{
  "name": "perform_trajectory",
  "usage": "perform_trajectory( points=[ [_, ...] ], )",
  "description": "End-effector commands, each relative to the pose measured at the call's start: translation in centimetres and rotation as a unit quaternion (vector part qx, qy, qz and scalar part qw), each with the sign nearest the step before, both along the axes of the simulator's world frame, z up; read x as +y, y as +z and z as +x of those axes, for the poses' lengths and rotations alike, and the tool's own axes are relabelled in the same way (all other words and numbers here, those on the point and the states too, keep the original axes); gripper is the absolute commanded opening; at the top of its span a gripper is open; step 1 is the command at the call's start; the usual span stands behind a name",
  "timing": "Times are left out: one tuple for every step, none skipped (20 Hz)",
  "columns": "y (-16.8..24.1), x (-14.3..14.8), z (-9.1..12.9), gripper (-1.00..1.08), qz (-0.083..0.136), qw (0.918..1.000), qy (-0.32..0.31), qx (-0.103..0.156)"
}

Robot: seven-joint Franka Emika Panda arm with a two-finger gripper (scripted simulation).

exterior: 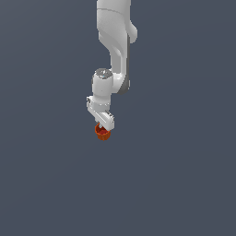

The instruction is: Pick up the object and move it to a goal position.

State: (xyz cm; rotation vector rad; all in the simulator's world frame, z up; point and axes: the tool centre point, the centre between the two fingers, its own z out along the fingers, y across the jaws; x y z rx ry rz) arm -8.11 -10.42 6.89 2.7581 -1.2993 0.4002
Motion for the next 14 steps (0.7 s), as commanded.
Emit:
perform_trajectory(
  points=[
    [0.0,0.1,0.0,-1.00,0.000,1.0000,0.001,0.000],
    [0.0,0.1,0.0,-1.00,0.000,1.0000,0.001,0.000],
    [0.0,0.0,0.0,-1.00,0.000,1.0000,0.000,0.000],
    [0.0,0.0,0.0,-1.00,0.000,1.0000,0.000,0.000],
    [0.1,0.0,0.0,-1.00,0.000,1.0000,0.000,0.000],
    [0.2,0.1,-0.1,-1.00,0.000,1.0000,0.000,0.000],
    [0.3,0.2,-0.1,-1.00,0.000,1.0000,0.000,0.000],
    [0.4,0.3,-0.2,-1.00,0.000,1.0000,0.000,0.000],
    [0.6,0.4,-0.3,-1.00,0.000,1.0000,0.000,0.000],
    [0.9,0.6,-0.4,-1.00,0.000,1.0000,0.000,0.000],
    [1.1,0.8,-0.5,-1.00,0.000,1.0000,0.000,0.000],
    [1.4,1.0,-0.6,-1.00,0.001,1.0000,0.000,0.000],
    [1.8,1.2,-0.8,-1.00,0.001,1.0000,0.000,0.000],
    [2.1,1.4,-1.0,-1.00,0.001,1.0000,0.000,0.000]
  ],
)
